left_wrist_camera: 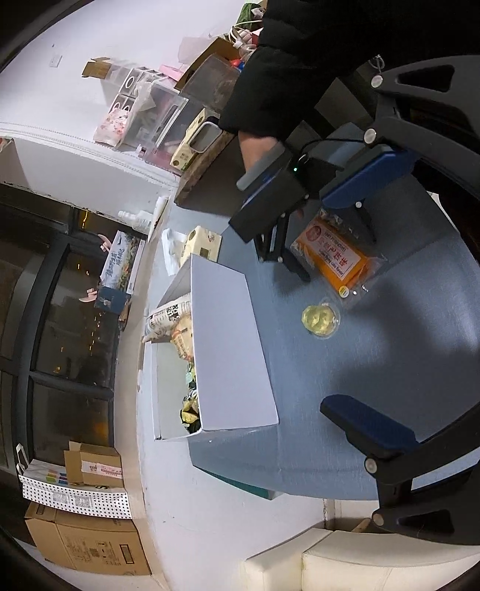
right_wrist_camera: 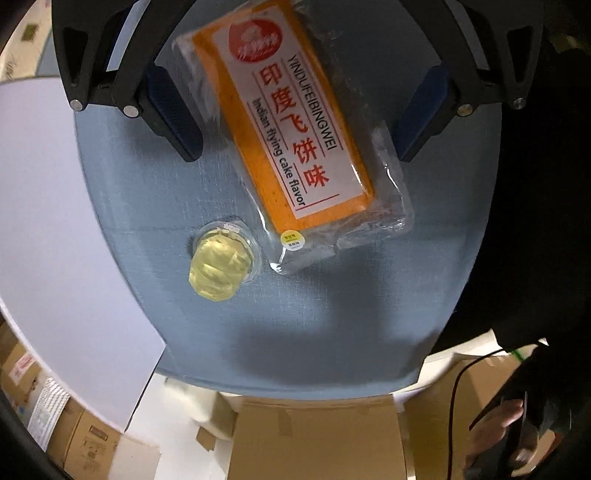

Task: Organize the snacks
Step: 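Grasp the orange flying cake pack with the right tool while the left grasps the jelly cup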

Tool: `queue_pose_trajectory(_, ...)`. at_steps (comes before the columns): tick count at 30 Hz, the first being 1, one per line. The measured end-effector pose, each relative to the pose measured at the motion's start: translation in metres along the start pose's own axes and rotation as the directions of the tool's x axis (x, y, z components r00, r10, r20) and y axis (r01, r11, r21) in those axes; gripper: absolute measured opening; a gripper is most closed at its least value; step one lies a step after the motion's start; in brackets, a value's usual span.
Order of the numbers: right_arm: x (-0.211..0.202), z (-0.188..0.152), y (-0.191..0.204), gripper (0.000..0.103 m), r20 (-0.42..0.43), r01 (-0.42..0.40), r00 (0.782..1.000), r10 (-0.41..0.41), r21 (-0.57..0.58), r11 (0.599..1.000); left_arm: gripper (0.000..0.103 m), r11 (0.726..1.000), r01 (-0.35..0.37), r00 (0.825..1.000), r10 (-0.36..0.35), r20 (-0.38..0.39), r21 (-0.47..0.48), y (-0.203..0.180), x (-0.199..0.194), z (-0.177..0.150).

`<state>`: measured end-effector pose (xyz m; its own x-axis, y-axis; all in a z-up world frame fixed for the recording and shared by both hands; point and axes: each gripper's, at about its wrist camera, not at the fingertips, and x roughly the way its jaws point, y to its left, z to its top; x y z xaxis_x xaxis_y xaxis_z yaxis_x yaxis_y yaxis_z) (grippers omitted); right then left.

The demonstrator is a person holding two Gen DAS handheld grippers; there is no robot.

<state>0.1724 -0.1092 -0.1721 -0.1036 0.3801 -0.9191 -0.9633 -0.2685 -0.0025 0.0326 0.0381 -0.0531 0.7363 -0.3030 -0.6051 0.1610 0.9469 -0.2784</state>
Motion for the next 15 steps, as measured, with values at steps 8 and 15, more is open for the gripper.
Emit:
queue_pose_trajectory(8, -0.007, -0.006, -0.022, 0.084, -0.023, -0.006, 1.000, 0.008, 0.083, 0.997, 0.103, 1.000, -0.016, 0.999, 0.016, -0.033, -0.005, -0.003, 0.009, -0.008)
queue_pose_trajectory(15, -0.034, -0.028, -0.016, 0.064, 0.025, 0.056, 0.998, -0.064, 0.227, 0.972, 0.103, 1.000, -0.002, 0.999, 0.001, -0.047, -0.016, 0.000, 0.017, -0.008)
